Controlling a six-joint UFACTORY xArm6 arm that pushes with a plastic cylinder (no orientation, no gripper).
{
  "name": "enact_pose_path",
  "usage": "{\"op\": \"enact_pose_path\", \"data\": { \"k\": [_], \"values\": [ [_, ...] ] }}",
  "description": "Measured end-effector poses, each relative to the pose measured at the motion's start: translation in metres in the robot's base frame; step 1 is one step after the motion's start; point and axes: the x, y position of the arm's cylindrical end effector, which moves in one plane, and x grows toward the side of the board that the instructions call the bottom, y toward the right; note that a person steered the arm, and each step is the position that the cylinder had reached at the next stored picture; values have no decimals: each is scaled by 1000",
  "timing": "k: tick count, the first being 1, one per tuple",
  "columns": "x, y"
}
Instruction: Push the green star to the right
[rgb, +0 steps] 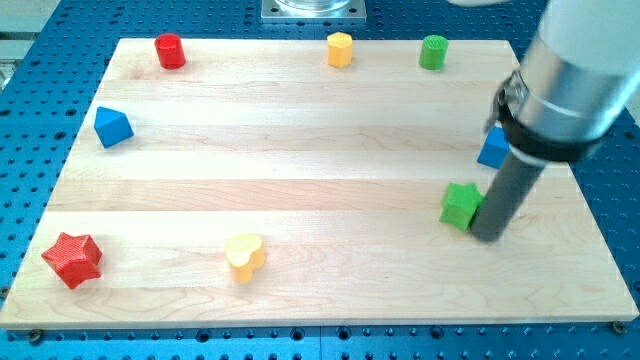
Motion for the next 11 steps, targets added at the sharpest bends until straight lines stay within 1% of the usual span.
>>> {"op": "enact_pose_path", "data": {
  "k": [1,2,3,4,5,6,7,8,9,10,11],
  "values": [
    [-11,6],
    [15,2],
    [-18,-24],
    [-62,-11],
    [-33,-18],
    [11,-29],
    [12,-103],
    [-29,-125],
    [-70,-13],
    [-67,-10],
    [-53,-64]
  ]
}}
